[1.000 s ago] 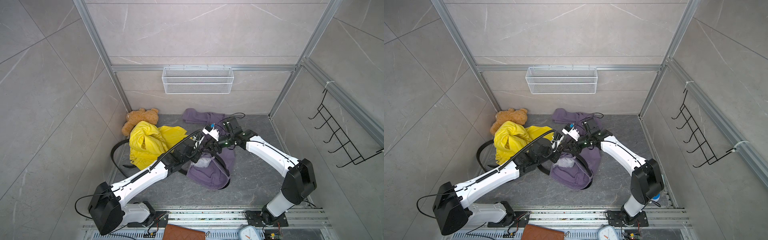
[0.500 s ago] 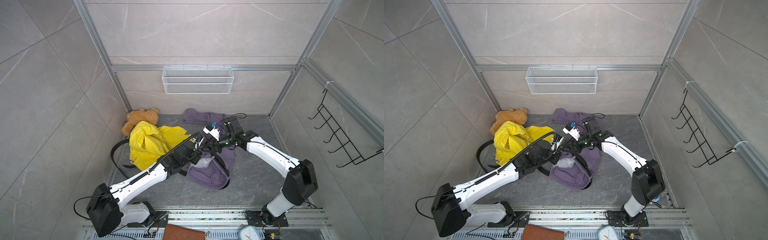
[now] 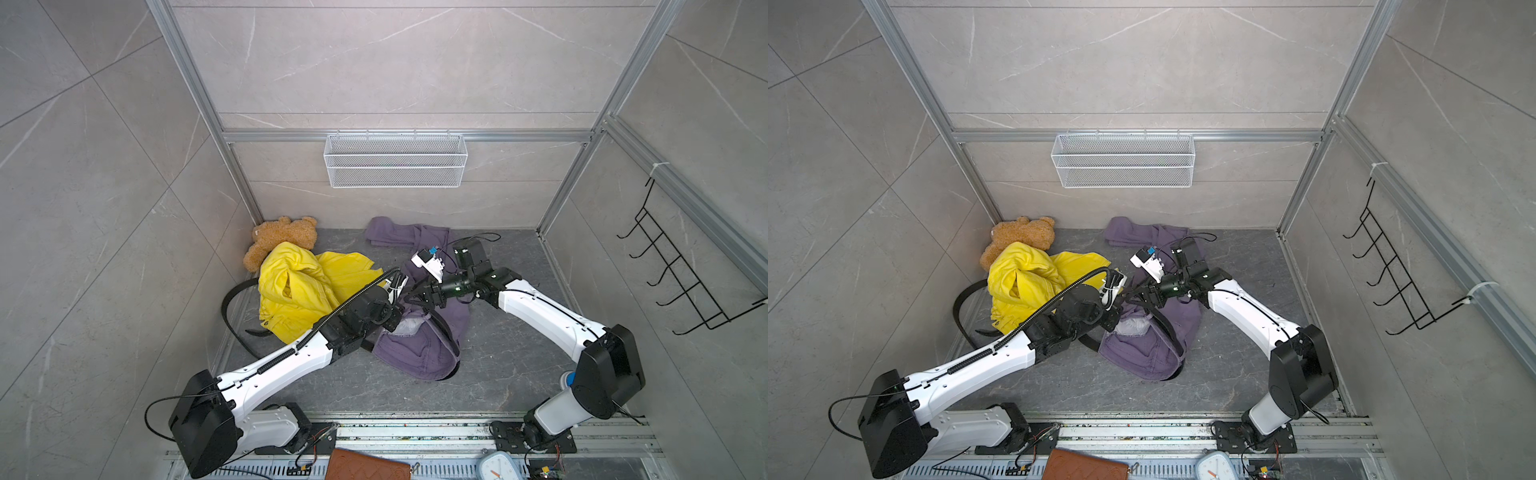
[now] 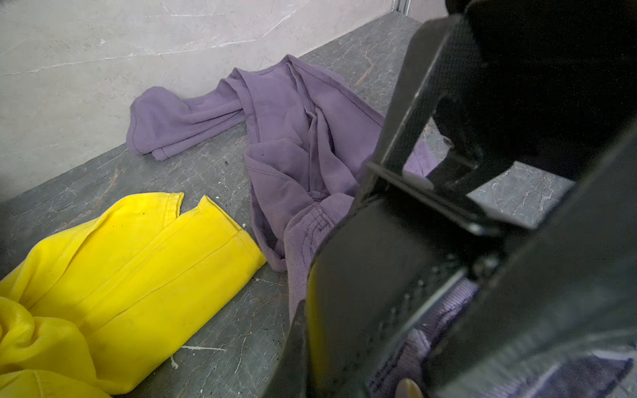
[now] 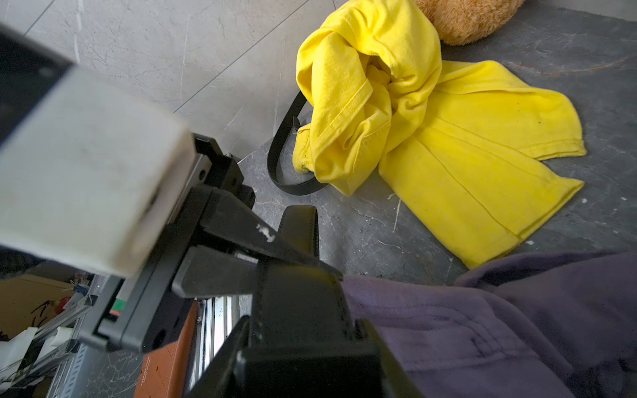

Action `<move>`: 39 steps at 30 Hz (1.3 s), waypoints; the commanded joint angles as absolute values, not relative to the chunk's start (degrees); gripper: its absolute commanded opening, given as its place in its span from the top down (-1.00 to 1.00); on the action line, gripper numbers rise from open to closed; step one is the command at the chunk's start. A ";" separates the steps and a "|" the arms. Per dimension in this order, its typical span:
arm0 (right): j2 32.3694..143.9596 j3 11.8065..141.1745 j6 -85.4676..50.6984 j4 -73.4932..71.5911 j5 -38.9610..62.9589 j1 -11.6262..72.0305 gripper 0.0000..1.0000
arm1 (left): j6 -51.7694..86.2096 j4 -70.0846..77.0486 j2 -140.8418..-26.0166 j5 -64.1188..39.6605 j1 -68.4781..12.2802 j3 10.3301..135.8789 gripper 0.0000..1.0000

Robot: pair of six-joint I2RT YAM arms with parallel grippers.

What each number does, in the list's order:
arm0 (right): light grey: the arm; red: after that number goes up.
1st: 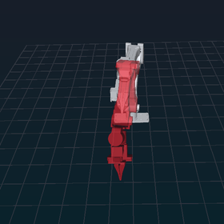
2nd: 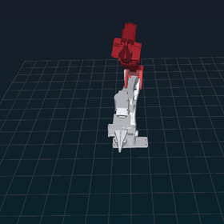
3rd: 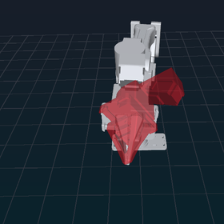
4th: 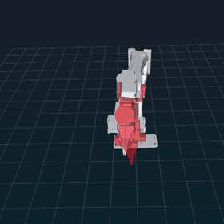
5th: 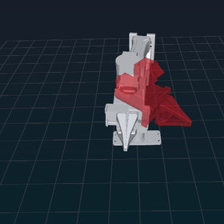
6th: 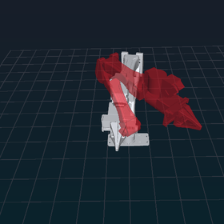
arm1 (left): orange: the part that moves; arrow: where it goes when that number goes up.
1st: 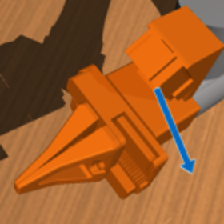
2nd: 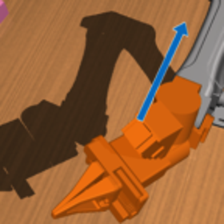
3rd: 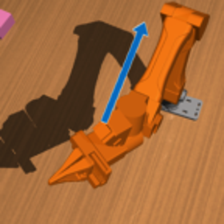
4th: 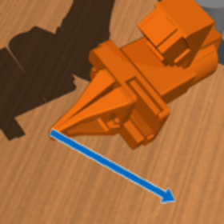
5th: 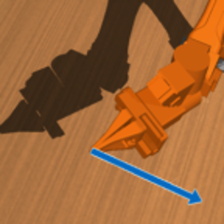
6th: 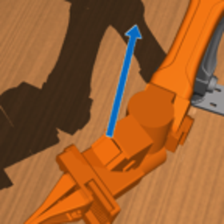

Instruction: Remove the belt from the trousers

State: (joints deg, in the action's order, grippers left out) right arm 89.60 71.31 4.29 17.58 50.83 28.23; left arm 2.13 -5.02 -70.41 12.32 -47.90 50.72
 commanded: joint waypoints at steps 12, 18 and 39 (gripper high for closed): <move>83.50 66.53 -1.96 11.40 39.40 19.17 1.00 | 12.87 -13.45 -63.43 23.02 -39.04 46.57 1.00; 83.21 66.23 -2.43 11.69 38.38 18.39 1.00 | 17.15 -16.09 -62.10 24.43 -34.88 45.44 1.00; 79.73 62.13 -5.28 8.64 37.77 14.62 1.00 | 34.74 -21.60 -54.00 22.34 -19.76 39.23 1.00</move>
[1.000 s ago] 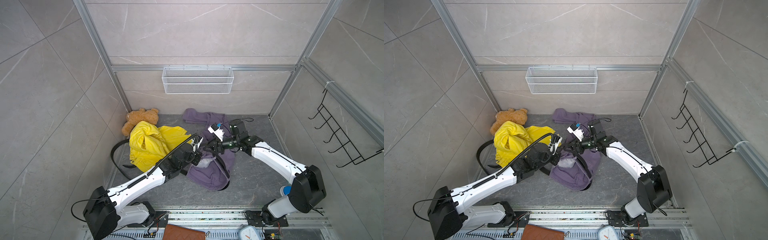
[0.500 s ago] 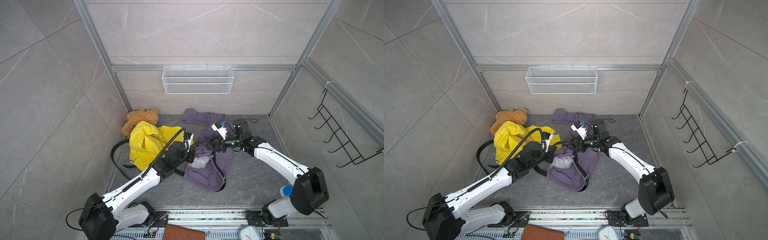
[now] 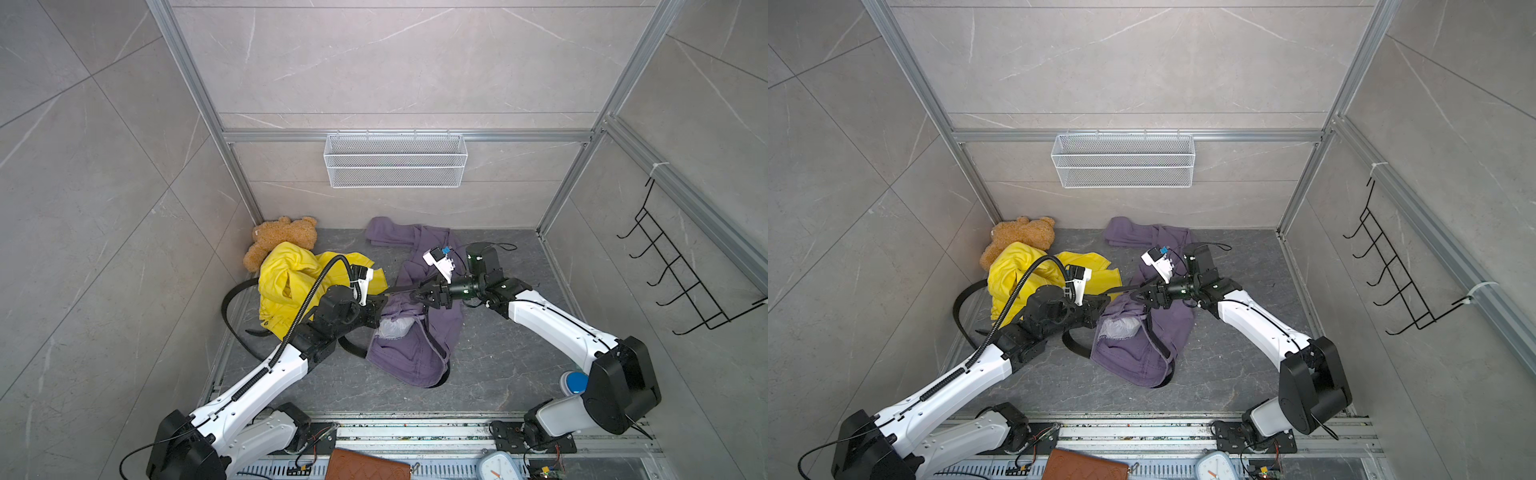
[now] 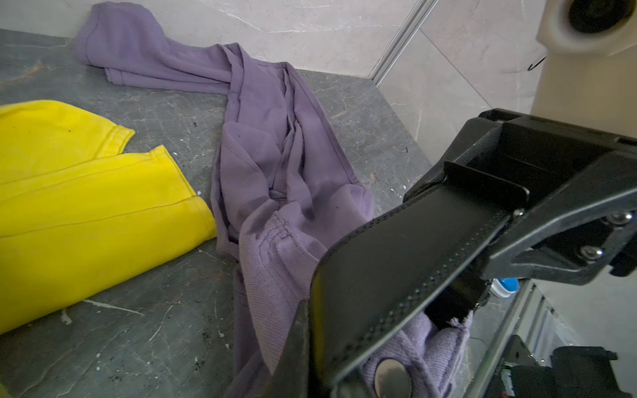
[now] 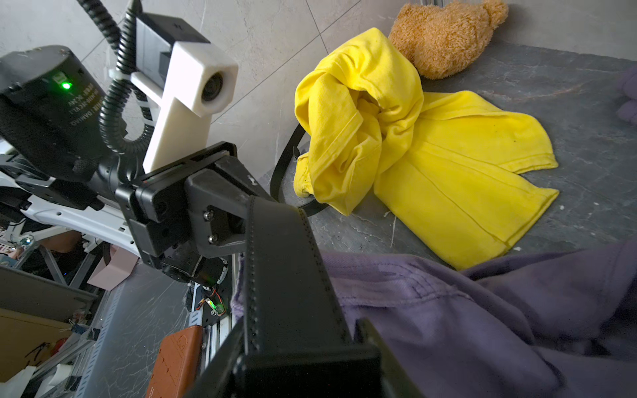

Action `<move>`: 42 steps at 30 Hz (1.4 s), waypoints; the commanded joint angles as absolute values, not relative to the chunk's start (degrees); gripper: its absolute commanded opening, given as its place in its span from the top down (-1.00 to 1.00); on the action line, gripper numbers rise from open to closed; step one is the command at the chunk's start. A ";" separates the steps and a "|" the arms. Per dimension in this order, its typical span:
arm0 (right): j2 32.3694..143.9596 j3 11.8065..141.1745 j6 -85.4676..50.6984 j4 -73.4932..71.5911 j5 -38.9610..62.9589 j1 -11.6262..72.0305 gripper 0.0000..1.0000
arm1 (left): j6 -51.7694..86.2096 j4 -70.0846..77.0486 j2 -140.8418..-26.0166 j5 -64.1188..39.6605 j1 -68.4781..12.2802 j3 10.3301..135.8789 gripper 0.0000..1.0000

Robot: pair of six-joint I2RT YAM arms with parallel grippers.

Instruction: Remove the belt from the trousers

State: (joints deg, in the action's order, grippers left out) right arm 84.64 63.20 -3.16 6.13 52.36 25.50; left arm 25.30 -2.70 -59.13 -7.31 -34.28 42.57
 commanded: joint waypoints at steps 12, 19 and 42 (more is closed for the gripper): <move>85.63 72.64 7.87 19.16 47.83 25.60 1.00 | 17.23 -12.07 -62.47 16.28 -32.34 45.03 0.85; 90.08 79.48 12.84 25.44 49.71 28.03 1.00 | 8.27 -7.65 -64.53 12.01 -37.62 47.50 0.09; 93.21 81.76 14.02 29.74 48.26 30.18 1.00 | -6.70 3.09 -69.62 7.88 -43.02 51.85 1.00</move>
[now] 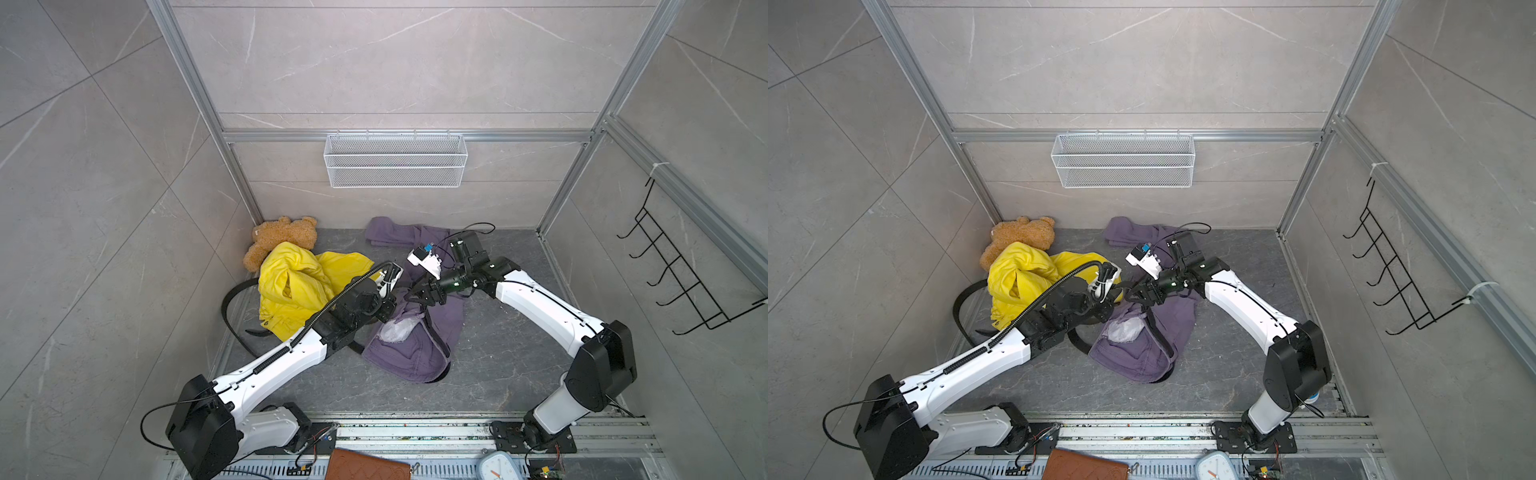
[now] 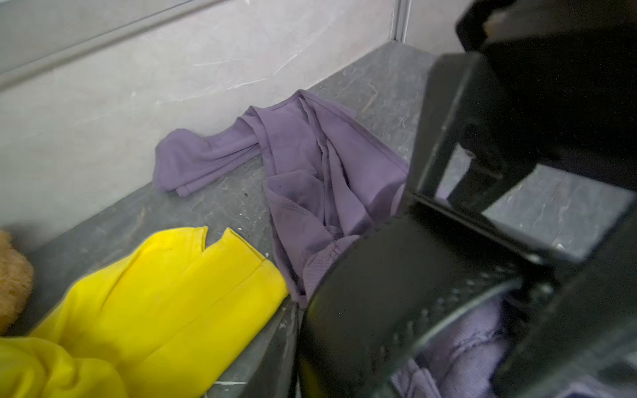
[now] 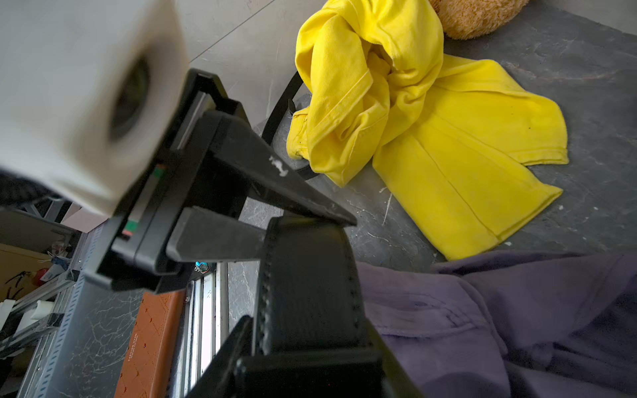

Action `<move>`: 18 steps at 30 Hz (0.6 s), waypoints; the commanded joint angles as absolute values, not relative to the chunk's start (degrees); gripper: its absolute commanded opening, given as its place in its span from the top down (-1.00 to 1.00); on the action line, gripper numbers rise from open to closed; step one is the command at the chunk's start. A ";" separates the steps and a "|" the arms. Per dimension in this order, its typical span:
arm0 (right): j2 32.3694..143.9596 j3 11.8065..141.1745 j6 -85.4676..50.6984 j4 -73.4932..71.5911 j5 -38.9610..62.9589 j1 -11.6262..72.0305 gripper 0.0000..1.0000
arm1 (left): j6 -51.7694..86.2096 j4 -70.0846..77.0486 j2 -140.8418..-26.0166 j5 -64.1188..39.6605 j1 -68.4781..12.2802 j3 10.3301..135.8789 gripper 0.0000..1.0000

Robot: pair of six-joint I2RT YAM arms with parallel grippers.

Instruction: Remove the belt from the trousers

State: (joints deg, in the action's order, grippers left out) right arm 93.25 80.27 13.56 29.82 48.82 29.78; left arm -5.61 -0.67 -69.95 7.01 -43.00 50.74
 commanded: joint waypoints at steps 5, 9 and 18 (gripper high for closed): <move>89.95 77.47 7.26 22.32 44.34 27.87 1.00 | 1.94 -1.61 -67.56 16.73 -40.62 49.10 1.00; 87.32 73.85 0.98 14.80 41.90 25.42 1.00 | 9.33 -6.23 -65.28 19.86 -38.51 45.98 1.00; 83.91 68.76 -4.48 7.36 39.95 21.65 1.00 | 19.01 -12.90 -62.20 20.83 -31.68 41.87 1.00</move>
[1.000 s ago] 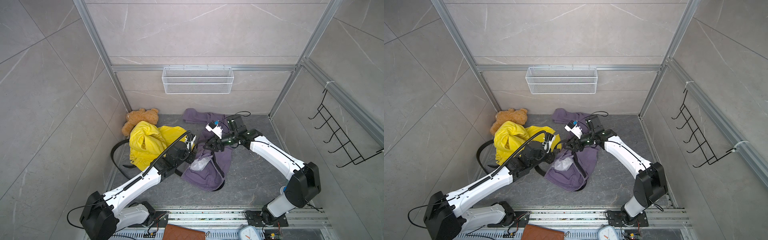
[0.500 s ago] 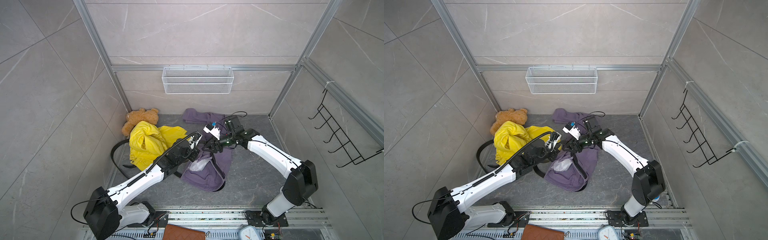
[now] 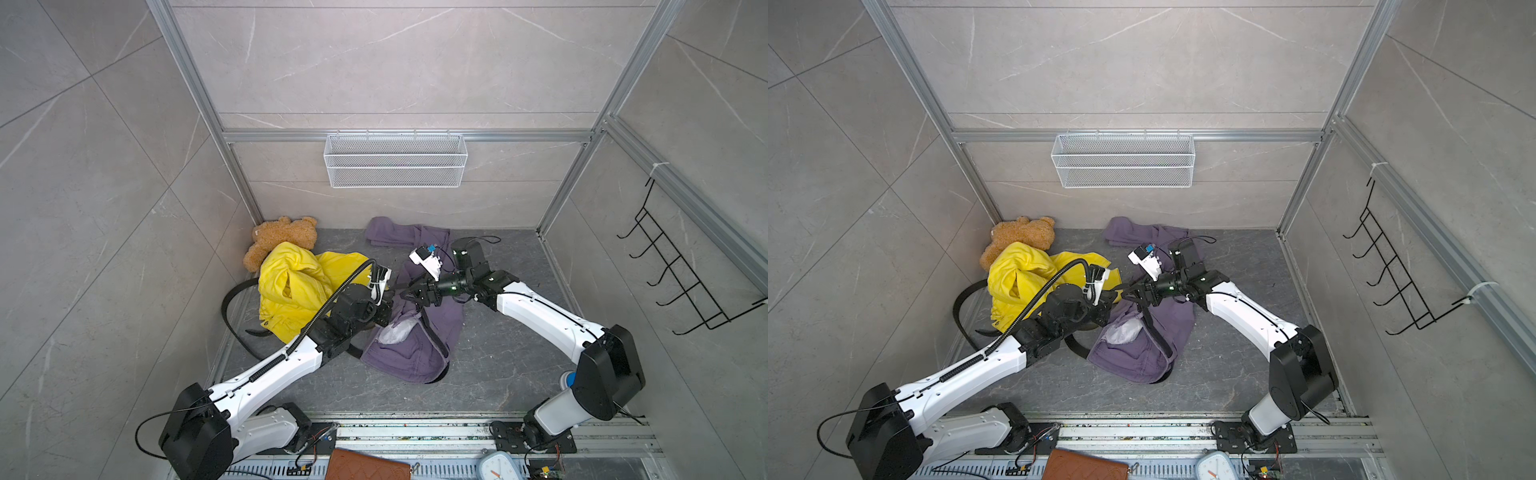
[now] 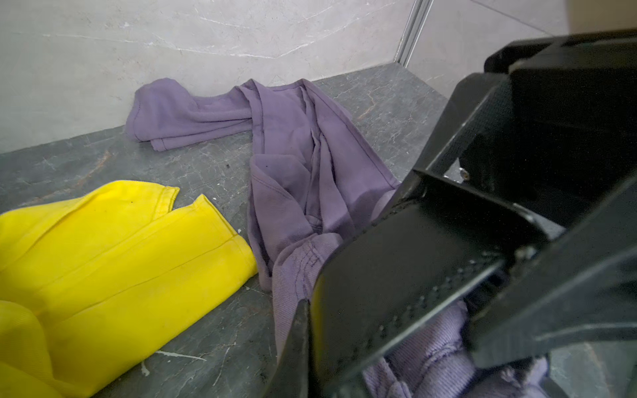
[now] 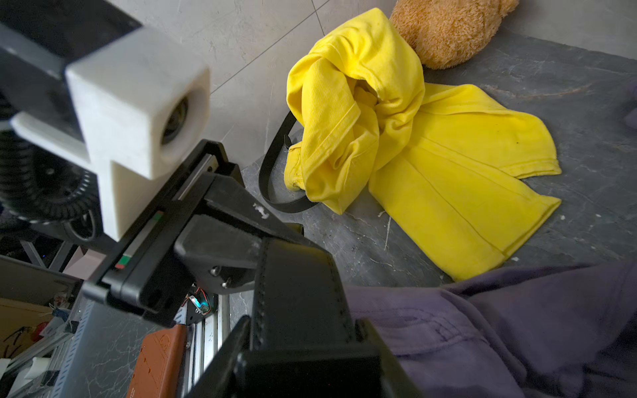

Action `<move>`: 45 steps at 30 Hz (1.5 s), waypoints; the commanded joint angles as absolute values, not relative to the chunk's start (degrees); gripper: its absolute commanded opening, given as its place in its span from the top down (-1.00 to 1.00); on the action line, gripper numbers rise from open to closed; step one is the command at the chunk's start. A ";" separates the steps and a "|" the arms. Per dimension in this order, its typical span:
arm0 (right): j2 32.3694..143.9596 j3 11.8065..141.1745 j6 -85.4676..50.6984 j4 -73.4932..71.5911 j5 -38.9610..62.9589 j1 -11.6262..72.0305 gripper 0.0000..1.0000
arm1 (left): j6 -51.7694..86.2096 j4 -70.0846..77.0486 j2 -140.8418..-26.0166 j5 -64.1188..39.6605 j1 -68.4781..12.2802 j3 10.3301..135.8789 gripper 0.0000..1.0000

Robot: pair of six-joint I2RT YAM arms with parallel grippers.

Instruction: Remove the belt from the trousers

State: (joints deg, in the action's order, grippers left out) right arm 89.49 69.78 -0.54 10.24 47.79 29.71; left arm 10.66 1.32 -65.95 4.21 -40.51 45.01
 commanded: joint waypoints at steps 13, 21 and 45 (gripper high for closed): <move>87.05 74.70 5.23 19.64 43.35 25.20 1.00 | 12.49 -9.69 -59.47 14.89 -33.86 43.75 1.00; 91.70 78.65 8.66 19.42 42.45 29.42 0.60 | 12.92 -4.99 -60.18 14.41 -41.82 46.42 1.00; 92.12 74.42 4.72 13.80 47.32 33.31 -0.66 | 13.40 -4.96 -60.13 14.76 -43.79 47.66 1.00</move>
